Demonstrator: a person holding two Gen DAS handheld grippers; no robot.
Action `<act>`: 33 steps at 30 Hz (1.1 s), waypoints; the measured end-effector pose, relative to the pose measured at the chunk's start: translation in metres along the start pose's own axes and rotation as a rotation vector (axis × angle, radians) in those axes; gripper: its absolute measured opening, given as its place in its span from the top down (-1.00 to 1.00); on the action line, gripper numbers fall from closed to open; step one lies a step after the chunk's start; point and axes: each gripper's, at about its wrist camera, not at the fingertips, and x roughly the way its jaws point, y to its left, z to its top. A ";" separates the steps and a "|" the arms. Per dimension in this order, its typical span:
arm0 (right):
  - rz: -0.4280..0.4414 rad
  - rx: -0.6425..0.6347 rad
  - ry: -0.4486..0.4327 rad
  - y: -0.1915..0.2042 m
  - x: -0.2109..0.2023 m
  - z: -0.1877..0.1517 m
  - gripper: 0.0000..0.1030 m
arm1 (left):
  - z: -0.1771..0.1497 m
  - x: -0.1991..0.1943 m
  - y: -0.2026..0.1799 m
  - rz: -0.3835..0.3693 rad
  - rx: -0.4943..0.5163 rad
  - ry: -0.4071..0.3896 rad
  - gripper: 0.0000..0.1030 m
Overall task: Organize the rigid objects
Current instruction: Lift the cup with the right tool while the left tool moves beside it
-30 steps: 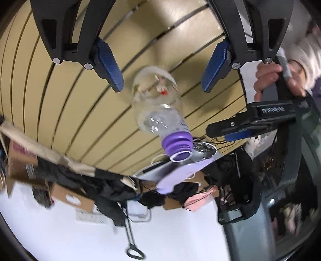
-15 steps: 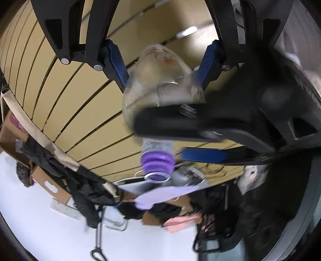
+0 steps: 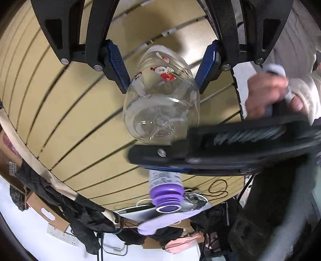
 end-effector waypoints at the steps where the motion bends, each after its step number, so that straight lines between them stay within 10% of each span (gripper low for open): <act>1: -0.003 -0.003 0.013 -0.002 -0.002 0.002 -0.37 | -0.001 -0.004 -0.001 -0.026 0.006 -0.010 0.53; 4: 0.005 -0.037 0.107 -0.004 0.007 0.009 -0.37 | 0.001 -0.012 -0.019 -0.127 0.080 -0.026 -0.66; 5: 0.007 -0.051 0.122 -0.003 0.010 0.012 -0.36 | -0.001 -0.011 -0.026 -0.147 0.121 -0.020 -0.72; 9: 0.059 -0.078 0.121 -0.001 0.009 0.023 -0.37 | -0.006 0.006 -0.025 -0.184 0.114 0.051 -0.63; 11: 0.074 -0.071 0.127 -0.001 0.010 0.022 -0.37 | -0.006 0.012 -0.019 -0.177 0.103 0.052 -0.13; 15: 0.034 -0.077 0.106 0.001 0.013 0.018 -0.38 | -0.003 0.016 -0.005 -0.188 0.011 0.039 -0.11; 21: -0.007 -0.013 -0.001 -0.004 0.028 0.008 -0.47 | -0.003 0.004 0.028 0.015 -0.142 -0.057 0.19; 33: -0.138 0.059 -0.045 -0.026 0.037 -0.013 -0.47 | -0.008 -0.002 0.012 0.129 0.072 -0.029 0.15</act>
